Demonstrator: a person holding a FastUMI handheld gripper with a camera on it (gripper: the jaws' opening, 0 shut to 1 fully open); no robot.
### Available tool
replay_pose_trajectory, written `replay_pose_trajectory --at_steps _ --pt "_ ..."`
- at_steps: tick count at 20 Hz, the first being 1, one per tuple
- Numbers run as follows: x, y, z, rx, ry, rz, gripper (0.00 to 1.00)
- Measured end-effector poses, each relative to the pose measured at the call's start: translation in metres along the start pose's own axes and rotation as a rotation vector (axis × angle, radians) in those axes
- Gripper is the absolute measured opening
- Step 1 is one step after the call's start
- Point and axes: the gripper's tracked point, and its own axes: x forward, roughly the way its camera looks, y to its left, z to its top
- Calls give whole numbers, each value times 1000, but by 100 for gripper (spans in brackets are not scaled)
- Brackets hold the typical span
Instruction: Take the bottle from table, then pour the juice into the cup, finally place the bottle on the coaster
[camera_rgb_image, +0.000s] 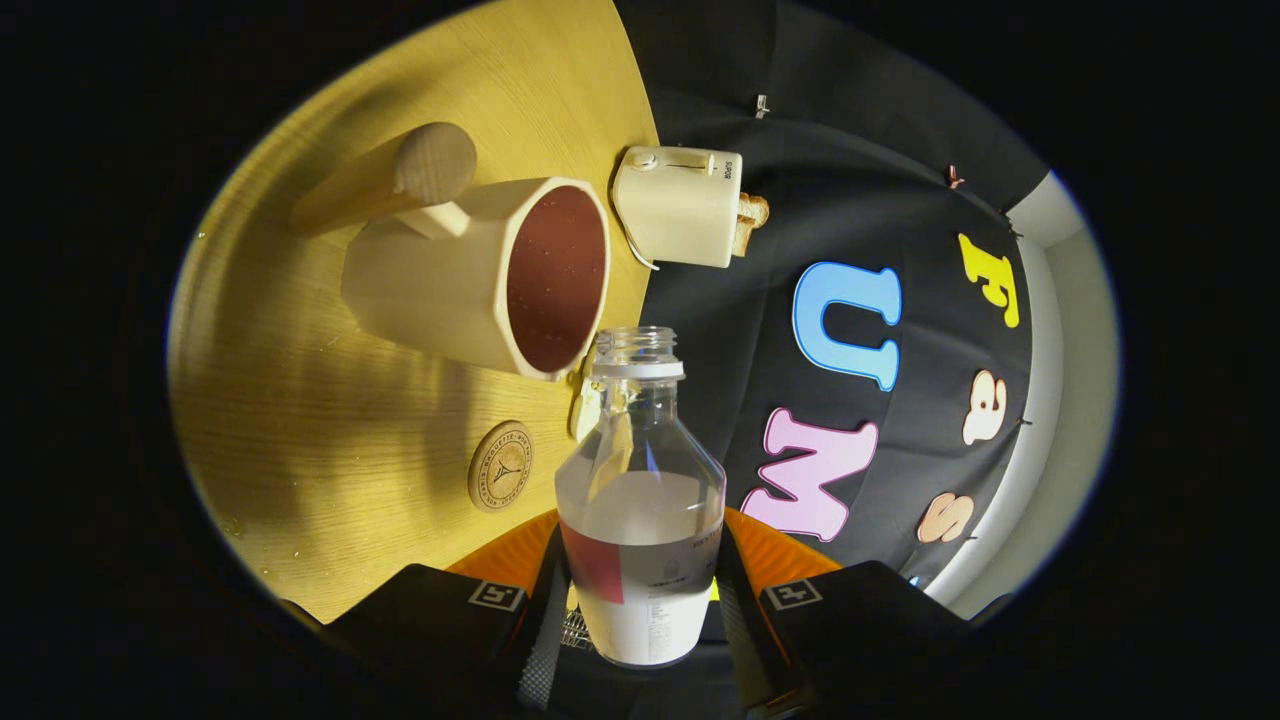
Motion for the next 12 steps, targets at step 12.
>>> replay_pose_trajectory --at_steps 12 --pt "3 -3 -4 -46 -14 -8 71"
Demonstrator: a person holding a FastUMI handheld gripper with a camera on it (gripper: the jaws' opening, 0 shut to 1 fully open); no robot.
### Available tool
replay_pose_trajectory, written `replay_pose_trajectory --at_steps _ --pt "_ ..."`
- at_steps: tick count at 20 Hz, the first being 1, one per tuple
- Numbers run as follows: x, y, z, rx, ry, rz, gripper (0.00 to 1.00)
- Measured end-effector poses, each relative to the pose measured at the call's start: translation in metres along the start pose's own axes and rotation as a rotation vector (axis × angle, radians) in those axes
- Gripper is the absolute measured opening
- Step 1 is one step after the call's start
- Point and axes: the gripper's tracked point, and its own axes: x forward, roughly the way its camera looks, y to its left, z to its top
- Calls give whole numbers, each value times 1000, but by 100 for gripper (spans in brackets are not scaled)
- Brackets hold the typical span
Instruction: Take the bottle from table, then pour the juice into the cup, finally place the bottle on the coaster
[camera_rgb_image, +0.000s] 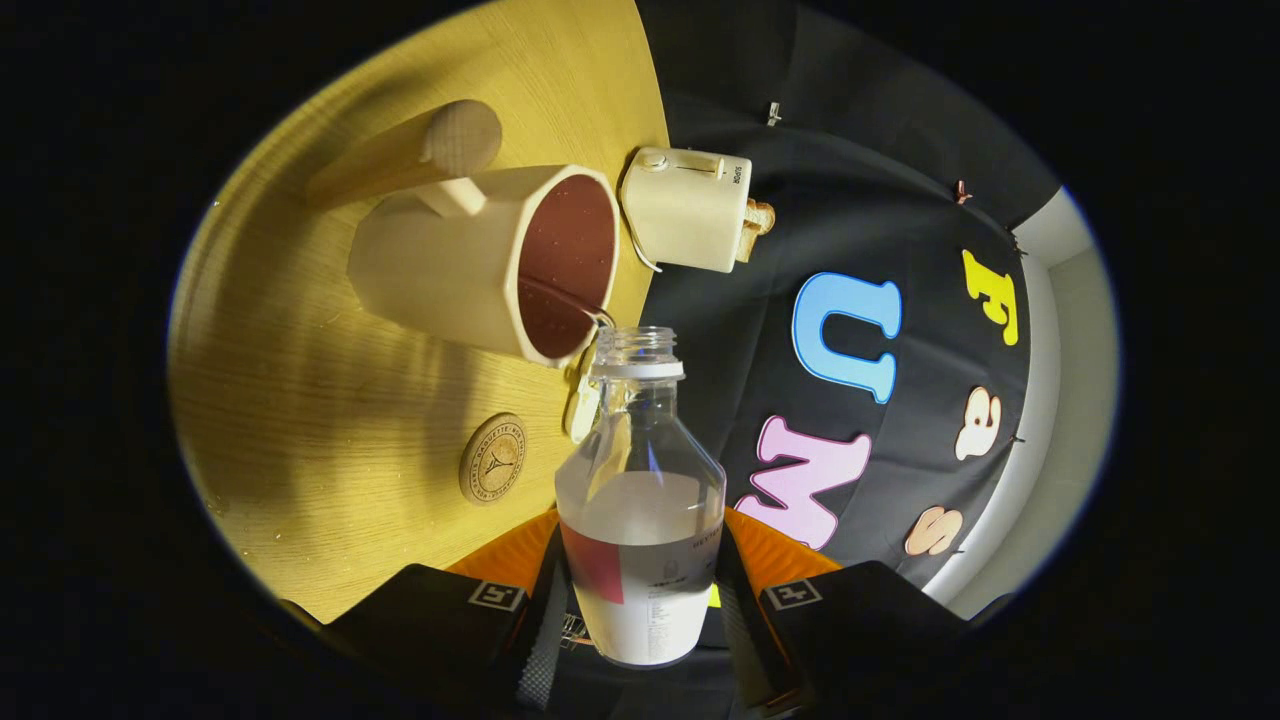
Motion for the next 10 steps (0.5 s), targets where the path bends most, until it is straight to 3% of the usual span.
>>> replay_pose_trajectory --at_steps 10 --pt "0 -2 7 -34 -7 -8 71"
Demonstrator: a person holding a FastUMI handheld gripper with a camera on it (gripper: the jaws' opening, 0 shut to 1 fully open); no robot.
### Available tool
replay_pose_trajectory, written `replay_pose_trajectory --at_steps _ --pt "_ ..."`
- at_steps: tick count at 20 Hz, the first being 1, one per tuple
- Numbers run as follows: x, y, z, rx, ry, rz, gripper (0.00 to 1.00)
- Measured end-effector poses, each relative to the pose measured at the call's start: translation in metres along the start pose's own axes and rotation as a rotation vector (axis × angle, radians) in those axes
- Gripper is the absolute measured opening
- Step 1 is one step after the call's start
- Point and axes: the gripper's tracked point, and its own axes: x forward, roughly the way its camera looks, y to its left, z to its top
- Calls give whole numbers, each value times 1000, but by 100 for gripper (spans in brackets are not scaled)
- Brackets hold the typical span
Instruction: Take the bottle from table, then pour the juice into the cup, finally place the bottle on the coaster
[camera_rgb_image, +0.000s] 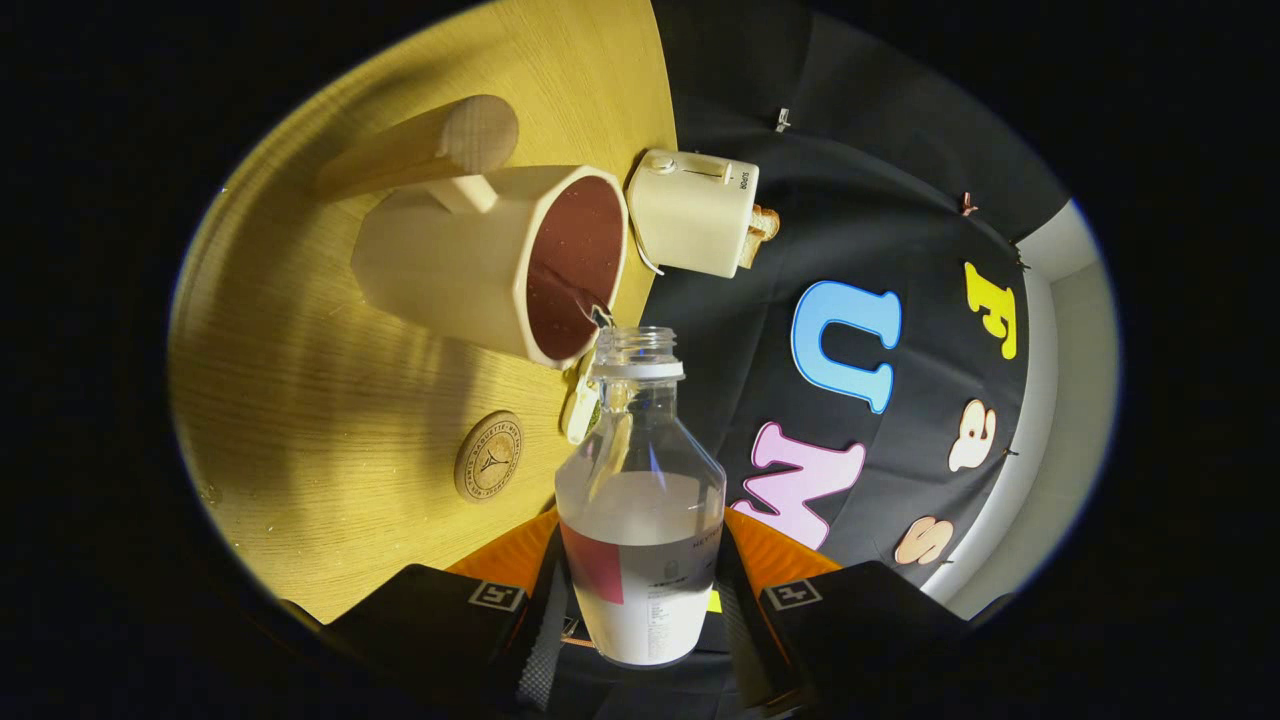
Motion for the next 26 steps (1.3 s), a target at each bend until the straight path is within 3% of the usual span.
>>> replay_pose_trajectory --at_steps 26 --pt "8 -16 7 -84 -25 -35 71"
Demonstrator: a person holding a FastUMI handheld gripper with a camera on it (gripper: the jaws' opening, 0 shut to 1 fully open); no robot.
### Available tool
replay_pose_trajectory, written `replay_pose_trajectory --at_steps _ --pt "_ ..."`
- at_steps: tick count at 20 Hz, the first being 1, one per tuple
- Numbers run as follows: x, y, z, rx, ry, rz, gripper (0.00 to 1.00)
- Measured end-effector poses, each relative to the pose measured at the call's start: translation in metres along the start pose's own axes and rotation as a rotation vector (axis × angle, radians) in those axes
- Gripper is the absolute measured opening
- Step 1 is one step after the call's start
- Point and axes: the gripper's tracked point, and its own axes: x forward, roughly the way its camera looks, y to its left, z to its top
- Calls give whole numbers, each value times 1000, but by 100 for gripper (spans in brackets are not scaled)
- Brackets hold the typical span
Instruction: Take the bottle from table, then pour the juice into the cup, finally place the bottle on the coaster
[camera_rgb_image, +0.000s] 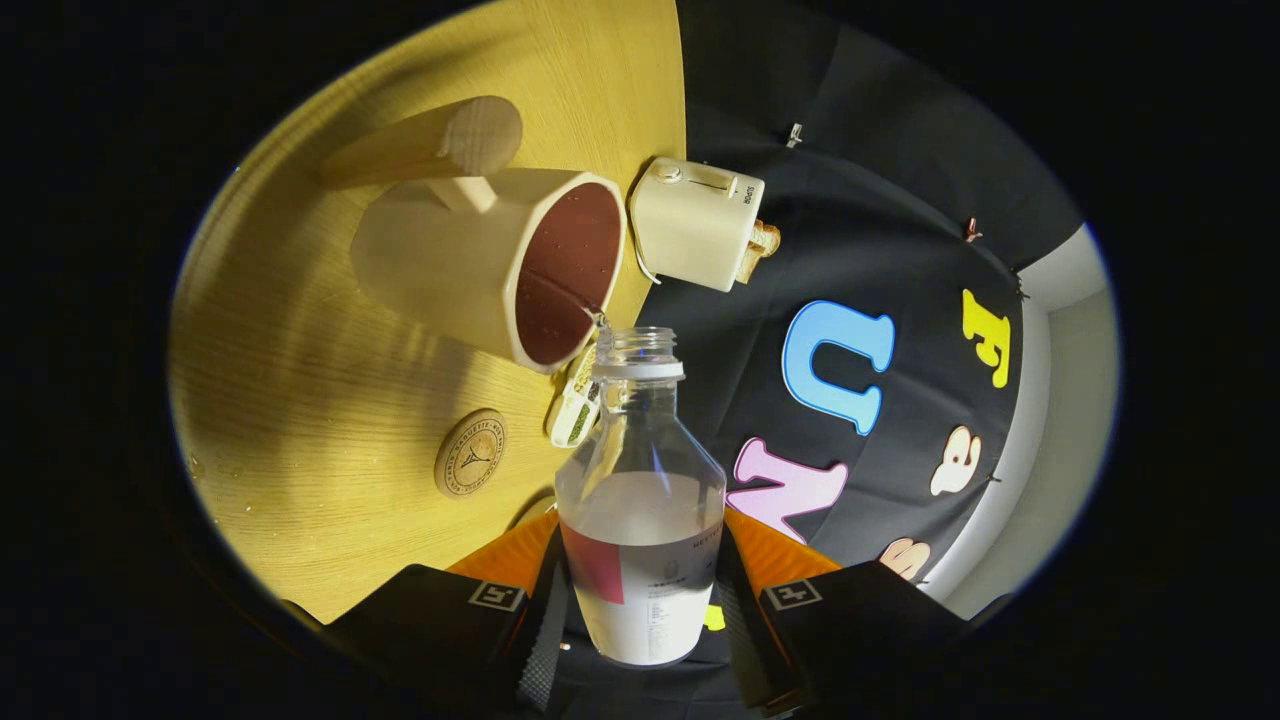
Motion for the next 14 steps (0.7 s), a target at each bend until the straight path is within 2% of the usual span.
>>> replay_pose_trajectory --at_steps 14 --pt "2 -5 1 -58 -18 -16 71"
